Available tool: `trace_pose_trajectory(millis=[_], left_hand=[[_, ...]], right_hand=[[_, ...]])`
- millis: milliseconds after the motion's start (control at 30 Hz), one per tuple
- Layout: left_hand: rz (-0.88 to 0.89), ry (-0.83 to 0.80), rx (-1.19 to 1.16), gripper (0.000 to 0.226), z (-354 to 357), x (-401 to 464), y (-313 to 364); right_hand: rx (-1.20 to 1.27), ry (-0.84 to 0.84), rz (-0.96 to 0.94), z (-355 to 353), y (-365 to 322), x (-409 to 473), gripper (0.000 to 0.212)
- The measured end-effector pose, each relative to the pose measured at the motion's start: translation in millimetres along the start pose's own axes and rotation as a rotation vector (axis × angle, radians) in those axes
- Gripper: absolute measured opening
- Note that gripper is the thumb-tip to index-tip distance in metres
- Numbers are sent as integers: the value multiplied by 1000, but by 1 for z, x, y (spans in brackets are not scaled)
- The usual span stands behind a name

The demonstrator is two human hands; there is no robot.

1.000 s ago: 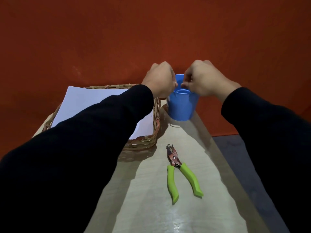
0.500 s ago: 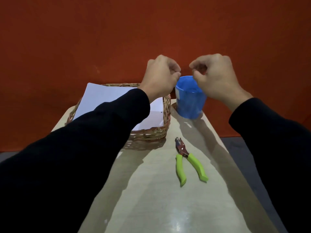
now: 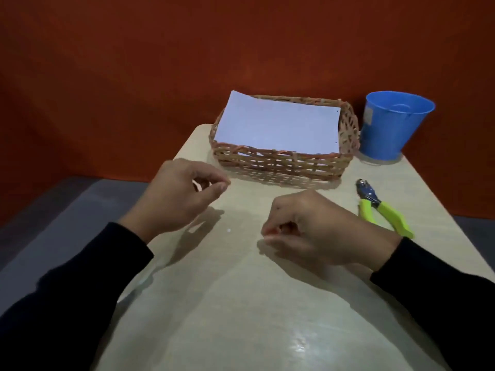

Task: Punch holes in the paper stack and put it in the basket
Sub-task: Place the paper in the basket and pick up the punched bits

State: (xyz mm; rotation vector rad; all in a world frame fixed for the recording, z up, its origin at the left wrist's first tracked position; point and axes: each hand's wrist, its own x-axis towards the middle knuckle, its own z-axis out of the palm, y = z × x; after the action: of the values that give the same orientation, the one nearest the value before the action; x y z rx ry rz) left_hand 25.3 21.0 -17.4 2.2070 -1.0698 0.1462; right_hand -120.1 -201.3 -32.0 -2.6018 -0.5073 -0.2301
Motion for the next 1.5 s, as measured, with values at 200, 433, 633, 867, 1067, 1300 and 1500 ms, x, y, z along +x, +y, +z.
trace_pose_trajectory(millis=[200,433,633,867,1067,1300,1500], left_hand=[[49,-166,-15,9,8,-50,-22],[59,-161,-8,12,11,-54,-24],[66,-169,-7,12,16,-48,-18],[7,-217,62,13,16,-39,-13],[10,-238,104,9,17,-33,-5],[135,-296,243,10,21,-33,1],[148,-363,316,14,26,-37,2]], right_hand=[[121,-50,26,14,-3,-8,7],[92,-76,70,15,-3,-6,7],[-43,-120,25,15,-13,-1,7],[-288,-292,167,12,-42,14,21],[-376,-394,161,9,-57,16,15],[-299,-402,174,13,-48,15,18],[90,-176,250,8,-21,6,16]])
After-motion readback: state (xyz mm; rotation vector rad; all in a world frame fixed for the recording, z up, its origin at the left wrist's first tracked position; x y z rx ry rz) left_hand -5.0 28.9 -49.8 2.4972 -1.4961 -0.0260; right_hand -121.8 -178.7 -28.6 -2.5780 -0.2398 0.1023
